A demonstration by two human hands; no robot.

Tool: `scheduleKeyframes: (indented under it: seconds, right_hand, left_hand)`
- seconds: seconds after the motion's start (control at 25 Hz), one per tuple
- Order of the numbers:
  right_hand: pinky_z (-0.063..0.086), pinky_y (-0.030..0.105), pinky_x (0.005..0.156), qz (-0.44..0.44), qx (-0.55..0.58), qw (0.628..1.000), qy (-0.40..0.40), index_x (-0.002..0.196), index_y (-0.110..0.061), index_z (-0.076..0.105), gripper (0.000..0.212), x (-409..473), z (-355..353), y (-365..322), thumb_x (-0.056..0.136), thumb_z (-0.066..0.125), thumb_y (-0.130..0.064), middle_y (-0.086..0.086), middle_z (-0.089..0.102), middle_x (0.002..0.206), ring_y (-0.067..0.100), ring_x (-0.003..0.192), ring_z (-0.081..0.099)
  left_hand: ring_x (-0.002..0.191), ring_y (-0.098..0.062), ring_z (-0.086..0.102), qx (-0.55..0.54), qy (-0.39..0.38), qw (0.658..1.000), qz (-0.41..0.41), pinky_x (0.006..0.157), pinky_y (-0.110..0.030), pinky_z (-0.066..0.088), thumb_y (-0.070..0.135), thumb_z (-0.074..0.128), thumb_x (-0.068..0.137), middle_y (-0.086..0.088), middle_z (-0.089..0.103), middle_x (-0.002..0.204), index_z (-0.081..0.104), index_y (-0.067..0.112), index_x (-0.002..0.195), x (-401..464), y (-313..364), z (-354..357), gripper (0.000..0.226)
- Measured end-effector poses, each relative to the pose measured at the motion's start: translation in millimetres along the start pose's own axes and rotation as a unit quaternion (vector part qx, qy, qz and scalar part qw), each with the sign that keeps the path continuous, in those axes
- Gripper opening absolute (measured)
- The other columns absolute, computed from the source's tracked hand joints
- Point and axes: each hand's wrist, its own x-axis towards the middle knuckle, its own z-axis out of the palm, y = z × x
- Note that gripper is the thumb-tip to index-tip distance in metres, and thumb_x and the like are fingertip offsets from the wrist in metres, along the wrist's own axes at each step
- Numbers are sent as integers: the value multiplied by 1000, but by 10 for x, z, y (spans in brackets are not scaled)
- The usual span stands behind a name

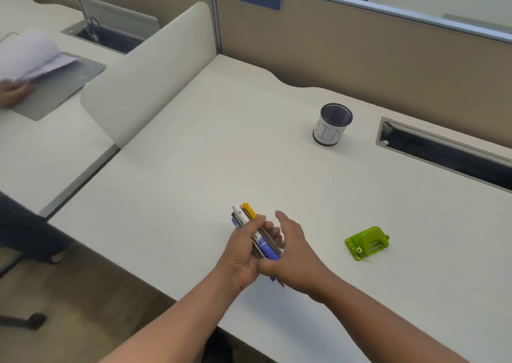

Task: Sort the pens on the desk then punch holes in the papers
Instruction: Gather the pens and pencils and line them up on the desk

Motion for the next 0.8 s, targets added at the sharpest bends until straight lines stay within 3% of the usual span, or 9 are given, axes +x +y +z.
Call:
scheduleKeyframes:
  seconds: [0.08, 0.2, 0.36, 0.44, 0.52, 0.6, 0.68, 0.76, 0.8]
  right_hand:
    - [52, 14, 63, 14, 58, 995, -82, 156, -48, -1, 120, 89, 26, -148, 64, 75, -27, -17, 41, 140, 2, 106, 61]
    - [54, 22, 54, 3, 18, 996, -89, 147, -49, 15, 102, 281, 66, -444, 69, 71, -15, -7, 62, 112, 6, 68, 65]
    - [58, 39, 71, -71, -193, 978, -22, 111, -24, 58, 34, 650, 223, -786, 79, 67, -29, -5, 67, 92, 17, 79, 66]
    - [54, 36, 67, -113, -247, 962, -35, 107, -26, 61, 28, 875, 304, -970, 80, 63, -34, -7, 67, 91, 17, 80, 64]
    - [50, 33, 61, -139, -311, 940, -34, 100, -32, 59, 22, 1185, 351, -1136, 78, 59, -33, -9, 66, 87, 17, 77, 62]
    - [43, 30, 56, -156, -386, 909, -15, 93, -30, 54, 15, 1558, 368, -1283, 78, 57, -29, -7, 63, 82, 20, 74, 59]
    - [37, 29, 53, -184, -451, 873, -12, 89, -28, 50, 12, 1905, 391, -1387, 79, 55, -26, -5, 59, 78, 24, 71, 58]
    - [31, 30, 51, -229, -506, 831, -38, 86, -29, 44, 13, 2231, 485, -1471, 80, 55, -25, -6, 57, 76, 25, 71, 56]
    - [31, 30, 51, -253, -526, 810, -54, 86, -30, 43, 15, 2369, 557, -1509, 81, 56, -24, -6, 57, 77, 25, 72, 56]
  left_hand:
    - [80, -26, 76, 26, -4, 999, 34, 67, -38, 61, 30, 77, 87, -10, 77, 91, 77, 10, 90, -39, 119, -1, 20]
    - [81, -20, 78, 56, -8, 994, 99, 64, -37, 61, 40, 75, 89, -6, 78, 94, 76, 9, 107, -97, 346, -11, 36]
    - [80, -22, 74, 75, -17, 984, 158, 69, -33, 59, 33, 78, 88, -6, 72, 82, 75, 23, 84, -88, 742, -117, 11]
    - [85, -23, 71, 79, -21, 976, 202, 77, -34, 56, 31, 80, 86, -4, 71, 85, 71, 23, 86, -62, 1007, -225, 12]
    - [97, -23, 68, 62, 12, 971, 230, 85, -35, 51, 41, 87, 75, -5, 71, 102, 63, 21, 105, -20, 1277, -378, 43]
    - [121, -18, 59, 89, 124, 950, 273, 93, -33, 44, 60, 88, 59, -1, 57, 136, 42, 30, 134, 28, 1538, -571, 93]
    - [145, -16, 32, 318, 253, 829, 385, 108, -30, 31, 74, 82, 53, 4, 30, 159, 20, 38, 151, 94, 1734, -845, 121]
    - [152, -17, 18, 587, 262, 627, 440, 116, -34, 20, 82, 72, 58, 7, 23, 164, 16, 37, 156, 219, 1927, -1103, 121]
    - [151, -20, 22, 676, 235, 557, 422, 116, -38, 21, 83, 67, 64, 6, 30, 162, 18, 34, 157, 287, 2027, -1176, 116]
